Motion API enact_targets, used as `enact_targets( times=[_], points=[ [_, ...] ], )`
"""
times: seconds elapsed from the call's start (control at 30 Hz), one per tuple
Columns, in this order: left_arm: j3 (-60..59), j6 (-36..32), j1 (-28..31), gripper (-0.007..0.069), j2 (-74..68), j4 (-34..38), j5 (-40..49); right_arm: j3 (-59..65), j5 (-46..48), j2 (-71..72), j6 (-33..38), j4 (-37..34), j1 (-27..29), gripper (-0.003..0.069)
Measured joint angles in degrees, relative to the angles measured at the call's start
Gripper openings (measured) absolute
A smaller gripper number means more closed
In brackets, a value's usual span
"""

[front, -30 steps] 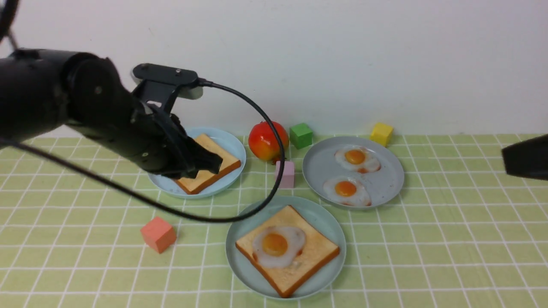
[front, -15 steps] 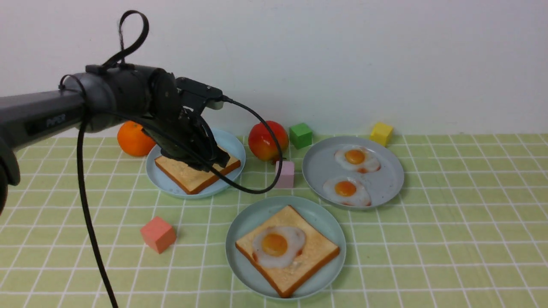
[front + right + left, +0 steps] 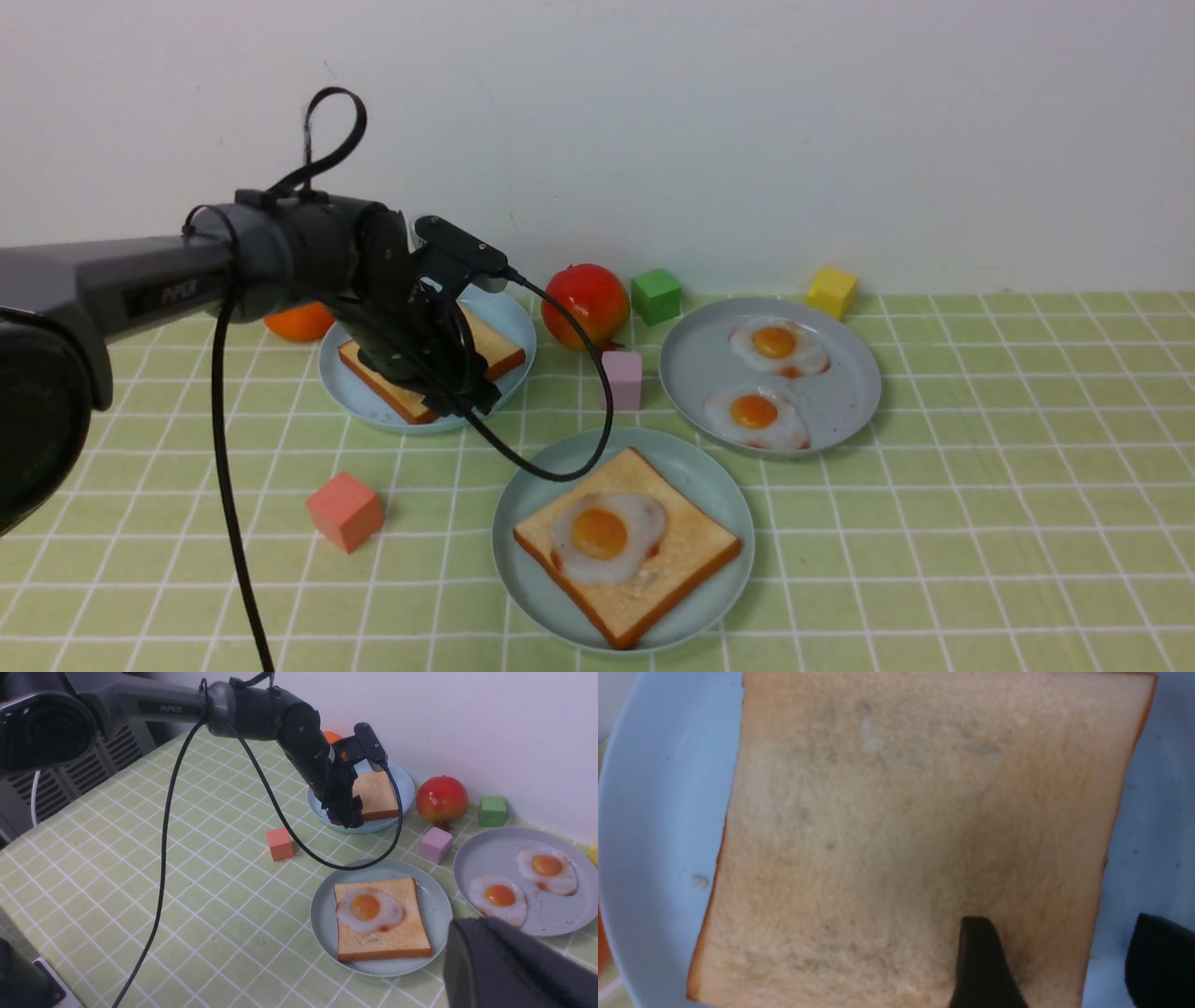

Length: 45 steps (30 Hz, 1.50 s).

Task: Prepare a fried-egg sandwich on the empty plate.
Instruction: Use the left arm to grab a slice of bread, then use the left arm to place a slice of bread on the fried egg in the middle

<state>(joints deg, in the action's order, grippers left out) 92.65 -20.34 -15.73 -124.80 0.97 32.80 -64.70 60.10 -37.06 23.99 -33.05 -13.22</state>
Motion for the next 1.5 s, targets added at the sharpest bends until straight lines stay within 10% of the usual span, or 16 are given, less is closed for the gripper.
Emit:
enact_targets(
  times=[0.33,0.67,1.07,1.5],
  points=[
    [0.42,0.11,0.02,0.0013,-0.2,-1.28,-0.03,0.0,2.06,0.0,0.0,-1.75,0.0,0.0008],
    [-0.21,4.8,-2.03,0.0009,11.58,-1.8,6.26,0.0,2.6,1.6,0.0,-0.97,0.0,0.0014],
    [-14.36,16.41,-24.4,0.0009,23.3,-1.99,9.31,0.0,9.37,4.41,-5.2,9.53,0.0,0.0014],
    [-15.04,17.8,-30.05,0.0009,19.9,-3.94,8.07,2.32,9.77,8.99,-5.65,10.11,0.0,0.0014]
  ],
)
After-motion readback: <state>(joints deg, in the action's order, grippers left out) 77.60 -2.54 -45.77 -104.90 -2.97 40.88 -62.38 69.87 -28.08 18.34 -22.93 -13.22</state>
